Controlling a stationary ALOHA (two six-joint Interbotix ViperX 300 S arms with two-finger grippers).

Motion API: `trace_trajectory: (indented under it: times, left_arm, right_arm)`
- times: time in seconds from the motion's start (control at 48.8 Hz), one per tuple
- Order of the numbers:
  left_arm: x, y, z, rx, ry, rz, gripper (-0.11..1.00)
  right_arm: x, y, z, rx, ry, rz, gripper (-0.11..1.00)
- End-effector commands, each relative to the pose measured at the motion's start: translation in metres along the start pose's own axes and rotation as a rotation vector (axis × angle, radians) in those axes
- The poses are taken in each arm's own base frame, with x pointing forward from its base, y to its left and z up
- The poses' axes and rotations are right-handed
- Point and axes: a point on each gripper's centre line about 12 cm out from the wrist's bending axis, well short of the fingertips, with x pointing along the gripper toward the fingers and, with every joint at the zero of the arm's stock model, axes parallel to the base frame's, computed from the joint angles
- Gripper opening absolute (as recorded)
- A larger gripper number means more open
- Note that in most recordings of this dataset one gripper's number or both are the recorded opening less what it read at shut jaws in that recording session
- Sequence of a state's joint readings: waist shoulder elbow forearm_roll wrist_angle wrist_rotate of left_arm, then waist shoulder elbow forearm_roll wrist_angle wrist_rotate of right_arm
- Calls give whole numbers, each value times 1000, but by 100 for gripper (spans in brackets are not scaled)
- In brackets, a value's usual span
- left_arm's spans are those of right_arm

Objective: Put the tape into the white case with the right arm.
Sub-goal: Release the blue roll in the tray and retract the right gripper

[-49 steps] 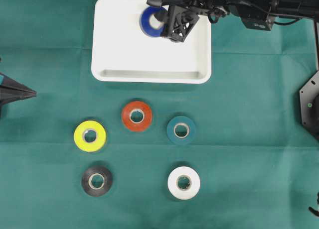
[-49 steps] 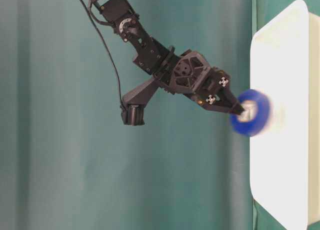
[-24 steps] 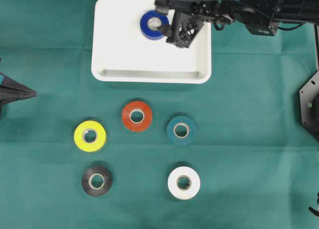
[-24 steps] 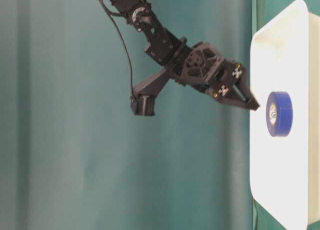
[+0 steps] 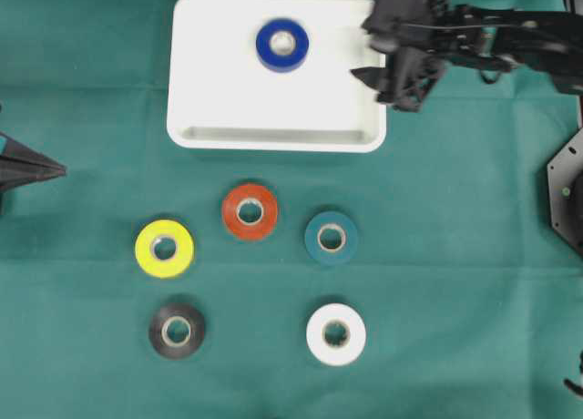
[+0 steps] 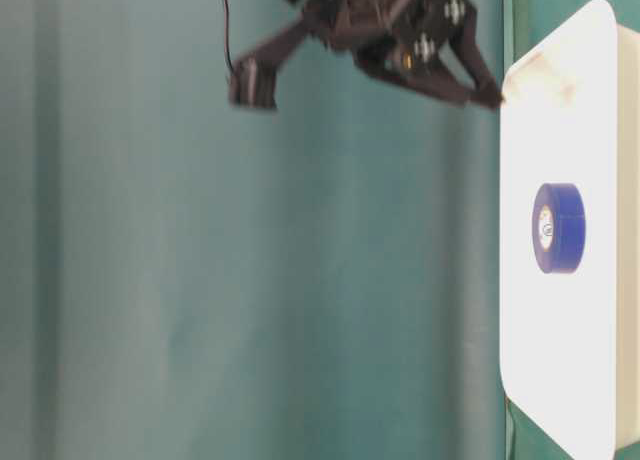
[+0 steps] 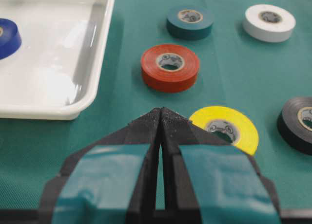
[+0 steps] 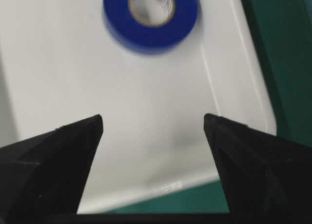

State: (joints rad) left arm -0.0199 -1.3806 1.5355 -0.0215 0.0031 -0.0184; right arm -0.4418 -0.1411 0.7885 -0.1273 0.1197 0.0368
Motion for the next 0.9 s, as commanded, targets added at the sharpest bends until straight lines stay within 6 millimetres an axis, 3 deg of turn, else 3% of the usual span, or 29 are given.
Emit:
trace_trajectory:
  times: [0.0,0.185,0.39,0.882]
  left_arm:
    - [0,0,5,0,-15,-2,0]
    - [0,0,6,0,-17,-2,0]
    - [0,0,6,0,-17,-2,0]
    - [0,0,6,0,-18,-2,0]
  right_arm:
    - [-23,0,-2,-1,-87,-3,52]
    - [-54,3,-27,2,-193,2,52]
    - [-76,7,-57,5,-216,5,52]
    - [-88,19,-72,-23,-238,40,52]
